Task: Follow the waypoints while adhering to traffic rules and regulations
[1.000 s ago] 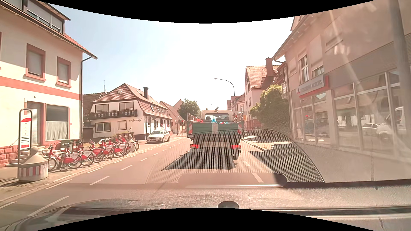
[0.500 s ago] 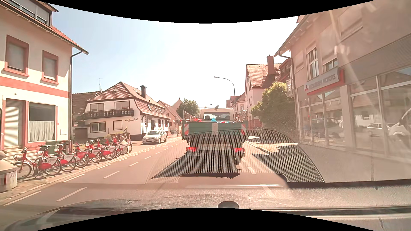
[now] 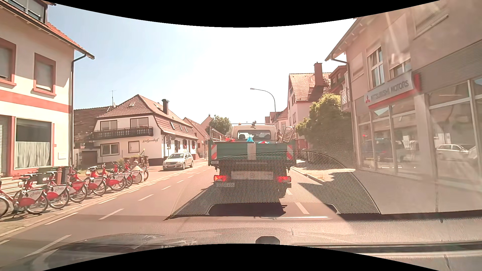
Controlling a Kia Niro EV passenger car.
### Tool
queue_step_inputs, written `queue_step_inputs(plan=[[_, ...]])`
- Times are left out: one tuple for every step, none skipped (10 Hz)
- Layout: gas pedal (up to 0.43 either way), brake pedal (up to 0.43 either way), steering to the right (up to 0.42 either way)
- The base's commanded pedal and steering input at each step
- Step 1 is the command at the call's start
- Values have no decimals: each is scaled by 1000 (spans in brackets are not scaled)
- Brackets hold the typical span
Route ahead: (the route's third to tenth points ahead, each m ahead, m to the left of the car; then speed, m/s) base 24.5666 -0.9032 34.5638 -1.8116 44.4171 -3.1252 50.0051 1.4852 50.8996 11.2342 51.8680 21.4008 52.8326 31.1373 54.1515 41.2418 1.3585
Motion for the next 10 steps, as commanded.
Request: queue_step_inputs(plan=[[0, 152, 10], [0, 146, 9], [0, 134, 6], [0, 134, 6], [0, 128, 6], [0, 128, 6], [0, 128, 6], [0, 128, 6], [0, 128, 5], [0, 128, 6]])
